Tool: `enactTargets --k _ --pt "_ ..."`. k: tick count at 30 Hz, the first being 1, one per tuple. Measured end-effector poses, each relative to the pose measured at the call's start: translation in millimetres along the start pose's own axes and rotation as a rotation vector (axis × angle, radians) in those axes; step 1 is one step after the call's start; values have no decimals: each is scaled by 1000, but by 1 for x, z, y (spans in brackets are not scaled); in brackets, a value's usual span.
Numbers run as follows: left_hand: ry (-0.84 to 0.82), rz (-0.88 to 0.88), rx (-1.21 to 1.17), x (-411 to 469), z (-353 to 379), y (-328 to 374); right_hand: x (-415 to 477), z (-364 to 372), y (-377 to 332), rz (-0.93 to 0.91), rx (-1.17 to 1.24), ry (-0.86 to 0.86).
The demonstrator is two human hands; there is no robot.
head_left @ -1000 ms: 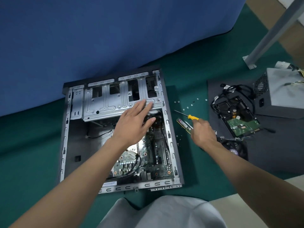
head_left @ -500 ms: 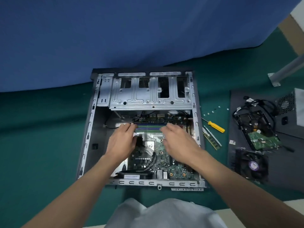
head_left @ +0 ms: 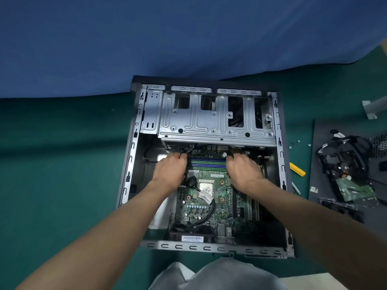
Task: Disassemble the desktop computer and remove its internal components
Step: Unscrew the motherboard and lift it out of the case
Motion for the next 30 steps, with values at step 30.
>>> enactTargets --k 30 --pt "-436 -290 -424 -51 75 -29 -43 29 -120 -510 -51 -148"
Point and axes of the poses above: each hand's wrist, its own x-axis towards the middle knuckle, its own z-axis out of the palm, y = z × x, the point moved 7 cm from there along x, towards the middle knuckle, and after that the axes turned 5 degrees about -y, right-handed, at the moved point
